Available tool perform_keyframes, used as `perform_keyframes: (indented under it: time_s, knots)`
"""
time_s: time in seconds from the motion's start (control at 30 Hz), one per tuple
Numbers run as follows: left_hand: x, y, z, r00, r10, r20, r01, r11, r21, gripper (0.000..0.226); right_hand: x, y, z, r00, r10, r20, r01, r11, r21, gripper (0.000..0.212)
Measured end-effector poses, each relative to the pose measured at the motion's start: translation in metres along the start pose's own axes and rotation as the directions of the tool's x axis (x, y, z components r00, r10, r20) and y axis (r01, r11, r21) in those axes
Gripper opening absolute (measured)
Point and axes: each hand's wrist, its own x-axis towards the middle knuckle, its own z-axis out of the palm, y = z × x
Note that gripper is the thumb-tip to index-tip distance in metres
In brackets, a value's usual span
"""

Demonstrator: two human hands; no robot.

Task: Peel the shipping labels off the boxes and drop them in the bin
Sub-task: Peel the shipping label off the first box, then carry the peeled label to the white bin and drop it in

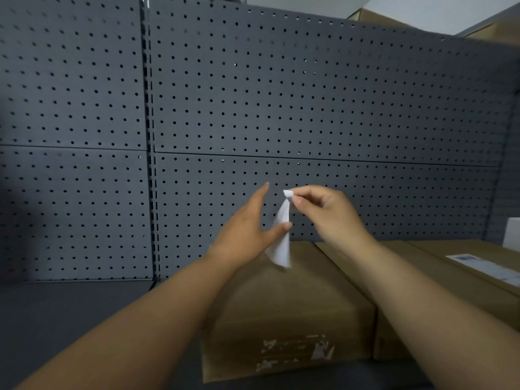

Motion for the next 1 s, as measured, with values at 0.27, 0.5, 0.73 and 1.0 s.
perform_keyframes:
  time_s: [0.27, 0.5, 0.73, 1.0]
  knots:
    - [0.005, -0.007, -0.020, 0.984, -0.151, -0.096, 0.141, 0.984, -0.110, 0.016, 0.020, 0.007, 0.017, 0.985, -0.061, 0.160, 0.063, 0.998, -0.004, 0.032]
    - [0.001, -0.058, -0.069, 0.903, -0.261, -0.342, 0.292, 0.956, 0.040, 0.032, 0.022, 0.037, 0.032, 0.922, 0.204, 0.330, -0.081, 0.934, -0.349, 0.034]
    - [-0.011, -0.064, -0.069, 0.914, -0.140, -0.382, 0.325, 0.815, 0.479, 0.049, 0.019, 0.033, 0.056, 0.908, 0.229, 0.352, -0.238, 0.971, -0.020, 0.023]
    - [-0.011, -0.047, -0.047, 0.966, 0.105, -0.236, 0.048, 0.823, 0.566, 0.029, 0.021, 0.015, 0.058, 0.899, 0.148, 0.413, -0.206, 0.974, 0.099, 0.032]
